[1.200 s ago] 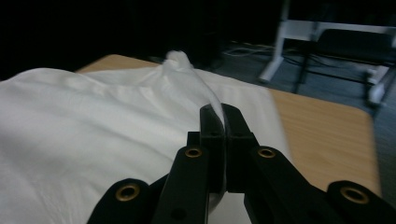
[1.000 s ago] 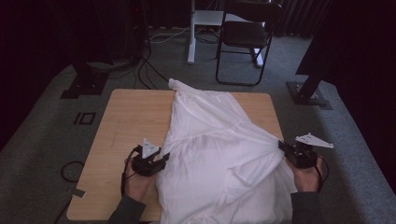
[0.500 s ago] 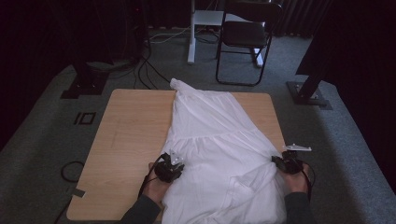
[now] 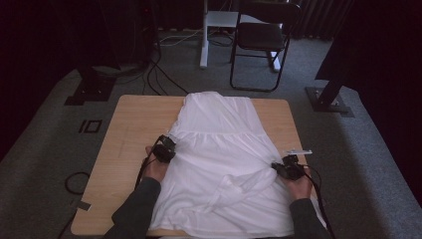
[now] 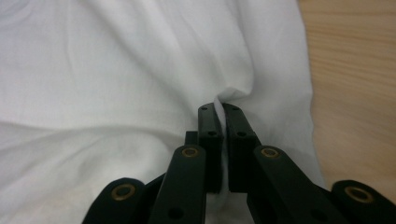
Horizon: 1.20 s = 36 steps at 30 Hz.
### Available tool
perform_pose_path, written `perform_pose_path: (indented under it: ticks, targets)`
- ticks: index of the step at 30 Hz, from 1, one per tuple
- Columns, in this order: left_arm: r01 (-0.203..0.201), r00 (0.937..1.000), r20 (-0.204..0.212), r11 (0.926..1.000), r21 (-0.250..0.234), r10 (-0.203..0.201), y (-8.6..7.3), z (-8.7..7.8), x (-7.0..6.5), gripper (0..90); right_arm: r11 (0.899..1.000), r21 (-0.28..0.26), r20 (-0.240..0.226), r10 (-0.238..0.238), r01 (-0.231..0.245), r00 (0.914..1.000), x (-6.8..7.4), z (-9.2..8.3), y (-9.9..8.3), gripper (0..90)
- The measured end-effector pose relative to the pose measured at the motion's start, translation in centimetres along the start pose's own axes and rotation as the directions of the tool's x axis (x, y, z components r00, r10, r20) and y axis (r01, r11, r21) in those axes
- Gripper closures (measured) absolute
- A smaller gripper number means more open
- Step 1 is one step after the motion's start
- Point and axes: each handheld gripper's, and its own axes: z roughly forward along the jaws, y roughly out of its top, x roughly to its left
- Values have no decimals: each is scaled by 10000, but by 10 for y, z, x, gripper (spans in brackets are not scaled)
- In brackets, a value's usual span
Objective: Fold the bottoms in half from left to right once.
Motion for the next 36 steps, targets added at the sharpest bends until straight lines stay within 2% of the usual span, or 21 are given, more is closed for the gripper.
perform_pose_path:
  ticks: [1,2,4,6,8,10,11,12,13,14,15,18,21,23,25,29,31,33,34,35,36]
  targets:
    - [145,9997,-196,9999,56,-144,6,8,11,856,10000,5,-29,-66,66,10000,3,3,3,864]
    - [145,9997,-196,9999,56,-144,6,8,11,855,10000,5,-29,-66,66,10000,3,3,3,864]
    - [365,9978,-558,9992,173,-355,13,19,23,855,9995,-86,-124,-289,288,9995,7,12,11,860]
    - [571,9963,-659,9981,251,-553,16,22,28,848,9995,-245,-212,-196,191,9996,4,17,16,862]
    - [824,9954,-506,9963,246,-811,17,23,32,821,9989,-471,5,41,-40,10000,-3,20,20,871]
    - [835,9960,-344,9963,205,-827,17,22,33,756,9982,-522,191,297,-287,9994,-8,21,21,872]
    - [747,9972,66,9972,26,-747,13,17,31,705,9964,-529,570,697,-667,9959,-13,21,23,843]
    - [747,9972,66,9972,26,-747,13,17,31,667,9964,-529,570,697,-667,9959,-13,21,23,843]
    - [747,9972,66,9972,26,-747,13,17,31,667,9969,-466,933,670,-628,9934,-12,19,23,843]
    - [787,9962,401,9965,-292,-775,7,4,31,667,9969,-466,933,670,-628,9934,-12,19,23,782]
    - [888,9949,528,9946,-540,-859,4,-3,31,623,9968,-695,1284,486,-399,9905,-3,7,22,640]
    - [1254,9900,783,9855,-1144,-1169,-4,-25,33,600,9891,-1464,872,0,128,9962,18,-15,22,572]
    - [1423,9870,973,9767,-1608,-1278,-12,-44,32,579,9825,-1786,-330,-602,533,9976,44,-26,24,530]
    - [1491,9860,1011,9734,-1741,-1330,-18,-53,31,570,9792,-1926,-1066,-856,639,9906,62,-25,26,500]
    - [1513,9854,1047,9724,-1777,-1342,-24,-59,30,560,9783,-1875,-1690,-1205,881,9782,80,-19,29,462]
    - [1455,9853,1153,9729,-1798,-1260,-34,-67,25,541,9746,-1485,-1888,-1944,1677,9626,107,0,30,419]
    - [1435,9842,1286,9736,-1778,-1216,-38,-69,23,532,9743,-1101,-1857,-2145,1966,9589,112,10,29,459]
    - [1445,9829,1387,9742,-1733,-1211,-42,-70,21,524,9711,-694,-1876,-2377,2286,9530,112,14,27,722]
    - [1432,9829,1398,9744,-1733,-1196,-44,-70,20,524,9688,-655,-1853,-2471,2389,9511,110,13,25,811]
    - [1428,9831,1388,9748,-1715,-1196,-46,-71,20,523,9705,-643,-1825,-2405,2325,9533,107,8,23,884]
    - [1468,9818,1442,9757,-1629,-1237,-48,-71,19,518,9688,-753,-1742,-2459,2361,9535,102,1,21,887]
